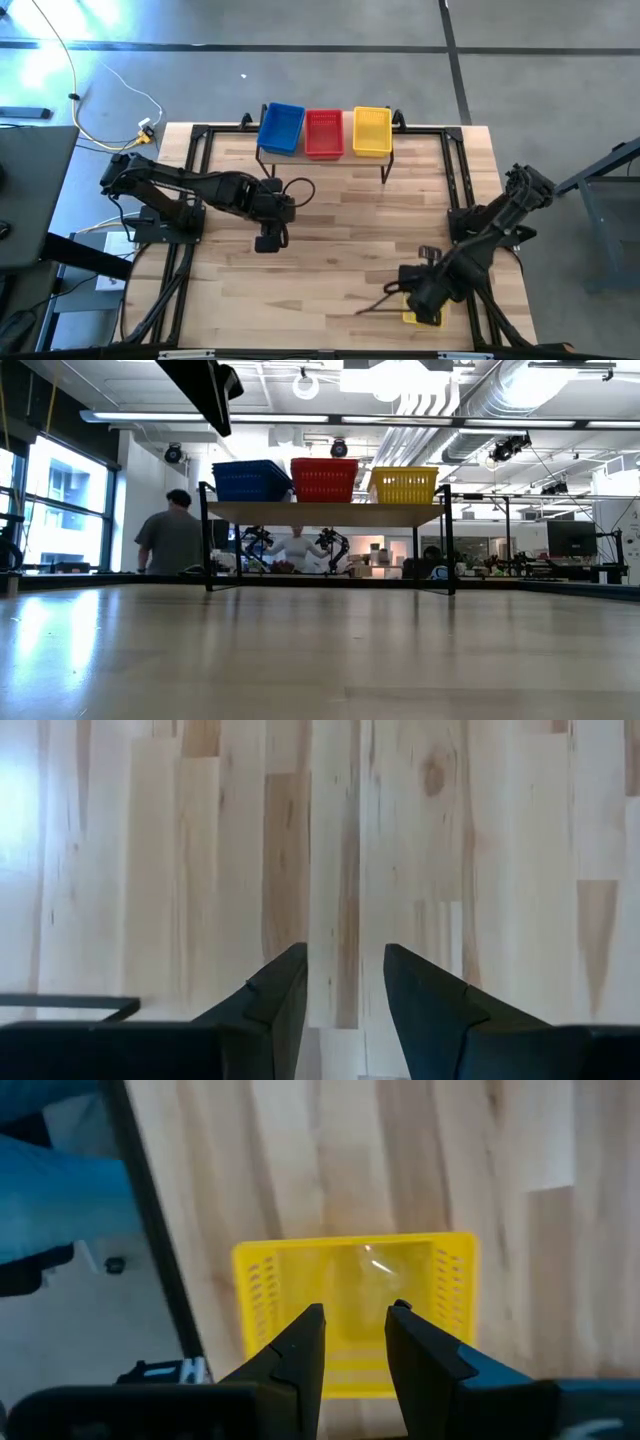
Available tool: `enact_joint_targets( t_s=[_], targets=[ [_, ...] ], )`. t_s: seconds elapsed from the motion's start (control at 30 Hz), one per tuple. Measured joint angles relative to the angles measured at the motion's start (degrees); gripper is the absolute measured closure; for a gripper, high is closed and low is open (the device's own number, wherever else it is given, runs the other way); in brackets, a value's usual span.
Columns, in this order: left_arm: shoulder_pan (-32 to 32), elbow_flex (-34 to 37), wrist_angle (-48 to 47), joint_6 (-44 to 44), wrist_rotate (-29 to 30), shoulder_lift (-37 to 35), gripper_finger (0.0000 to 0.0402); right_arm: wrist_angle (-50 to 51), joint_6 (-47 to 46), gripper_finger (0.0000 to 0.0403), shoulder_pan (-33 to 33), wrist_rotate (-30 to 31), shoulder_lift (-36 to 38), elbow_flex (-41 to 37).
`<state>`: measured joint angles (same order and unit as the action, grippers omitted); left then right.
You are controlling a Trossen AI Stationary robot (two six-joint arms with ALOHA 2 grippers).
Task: Stack baskets on shelf by color
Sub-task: Stack the yellow bin on top of the yellow bin on the shelf
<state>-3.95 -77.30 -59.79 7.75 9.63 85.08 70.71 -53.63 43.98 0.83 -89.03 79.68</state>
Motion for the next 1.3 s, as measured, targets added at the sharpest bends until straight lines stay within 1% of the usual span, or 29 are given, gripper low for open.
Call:
enact_joint_targets(
  t_s=[0.23,0.53,0.7,0.9,1.3],
  targets=[
    [0.0,0.0,0.0,1.3,0.0,0.0,0.0275,-4.2,-4.5,0.0308,7.0,5.3,-0.6,0.0],
    [0.0,0.0,0.0,2.6,-0.1,0.0,0.0275,-5.9,-11.0,0.0308,12.5,4.7,-5.1,0.0],
    [0.0,0.0,0.0,2.6,-0.1,0.0,0.0275,-8.3,-13.0,0.0308,14.1,4.3,-8.5,0.0],
    [0.0,0.0,0.1,2.8,-0.1,0.0,0.0275,-9.8,-15.6,0.0308,15.4,2.1,-12.7,0.0],
    [0.0,0.0,0.1,2.8,-0.6,0.1,0.0275,-9.9,-15.6,0.0308,15.8,-0.4,-19.9,0.0]
  ],
)
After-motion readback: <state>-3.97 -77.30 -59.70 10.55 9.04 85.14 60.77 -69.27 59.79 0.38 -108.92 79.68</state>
